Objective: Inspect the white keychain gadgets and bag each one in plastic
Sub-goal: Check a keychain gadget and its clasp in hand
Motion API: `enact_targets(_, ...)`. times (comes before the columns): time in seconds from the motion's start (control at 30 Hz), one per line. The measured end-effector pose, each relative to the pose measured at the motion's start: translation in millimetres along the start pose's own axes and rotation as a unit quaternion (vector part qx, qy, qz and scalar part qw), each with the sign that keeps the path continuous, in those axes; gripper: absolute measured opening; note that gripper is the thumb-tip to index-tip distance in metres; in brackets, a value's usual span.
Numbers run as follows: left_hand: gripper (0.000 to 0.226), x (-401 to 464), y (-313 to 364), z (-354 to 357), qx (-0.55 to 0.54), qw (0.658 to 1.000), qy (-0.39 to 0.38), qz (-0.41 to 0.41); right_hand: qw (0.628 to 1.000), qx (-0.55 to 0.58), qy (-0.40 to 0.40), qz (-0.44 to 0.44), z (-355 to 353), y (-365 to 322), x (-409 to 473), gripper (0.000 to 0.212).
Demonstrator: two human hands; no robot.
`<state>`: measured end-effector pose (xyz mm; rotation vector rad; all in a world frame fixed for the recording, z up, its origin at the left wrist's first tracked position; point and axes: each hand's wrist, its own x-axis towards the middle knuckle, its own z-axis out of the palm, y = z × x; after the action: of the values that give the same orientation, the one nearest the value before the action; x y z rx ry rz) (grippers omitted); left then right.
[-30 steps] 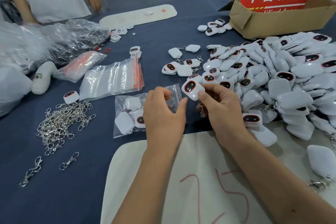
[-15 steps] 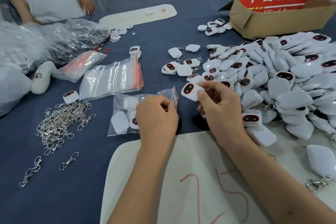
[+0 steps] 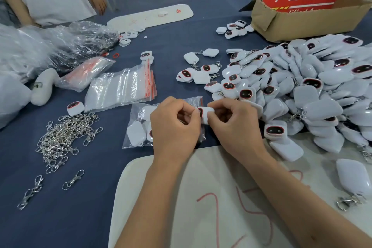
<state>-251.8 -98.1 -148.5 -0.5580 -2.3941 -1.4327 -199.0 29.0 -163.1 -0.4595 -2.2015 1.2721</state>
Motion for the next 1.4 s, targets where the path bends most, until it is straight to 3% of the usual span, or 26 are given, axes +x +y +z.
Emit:
enact_targets(0.13, 0.02, -3.4, 3.0, 1.3, 0.044, 0.997, 0.014, 0.066, 0.996, 0.081, -0.038, 0.0, 0.0, -0.5, -0.2, 0.009)
enact_targets(0.3, 0.02, -4.1, 1.9, 0.2, 0.015, 0.993, 0.038, 0.109, 0.986, 0.158, -0.042, -0.014, 0.1, -0.6, -1.5, 0.012)
enact_targets(0.37, 0.02, -3.9, 1.8, -0.3, 0.001, 0.992, 0.043, 0.115, 0.98, 0.183, -0.076, -0.033, -1.0, 0.2, -1.8, 0.006)
enact_targets(0.53, 0.022, -1.4, -0.6, 0.4, -0.045, 0.993, 0.069, 0.084, 0.949, 0.276, -0.143, -0.05, -3.3, -2.0, -2.1, 0.026)
enact_targets(0.7, 0.018, -5.5, 2.6, 1.3, -0.066, 0.988, 0.04, 0.133, 0.974, 0.14, -0.159, -0.084, 1.5, -1.1, -5.8, 0.023)
enact_targets(0.83, 0.018, -8.2, 4.8, 6.9, -0.076, 0.984, 0.019, 0.16, 0.994, 0.039, -0.039, -0.095, 1.0, -0.9, -7.4, 0.022)
enact_targets(0.97, 0.018, -10.7, 3.9, 10.9, -0.06, 0.989, 0.014, 0.134, 0.993, -0.036, 0.026, -0.109, 0.4, -1.3, -7.7, 0.02)
enact_targets(1.1, 0.018, -10.0, 2.1, 10.8, -0.044, 0.995, 0.023, 0.092, 0.995, -0.041, 0.022, -0.093, 1.8, -1.1, -7.6, 0.013)
enact_targets(1.2, 0.016, -9.9, 3.8, 10.0, -0.022, 0.996, 0.039, 0.075, 0.991, -0.065, -0.036, -0.11, 0.2, -2.1, -7.9, 0.007)
enact_targets(1.27, 0.015, -8.7, 3.6, 9.1, -0.024, 0.996, 0.056, 0.068, 0.983, -0.025, -0.136, -0.122, -1.9, -6.4, -6.8, 0.024)
enact_targets(1.33, 0.014, -7.1, 2.6, 8.1, -0.03, 0.995, 0.074, 0.067, 0.967, 0.086, -0.22, -0.099, -5.4, -11.2, -5.1, 0.044)
enact_targets(1.4, 0.014, -6.2, 1.9, 7.7, -0.036, 0.993, 0.084, 0.073, 0.966, 0.149, -0.2, -0.072, -4.4, -10.0, -5.0, 0.055)
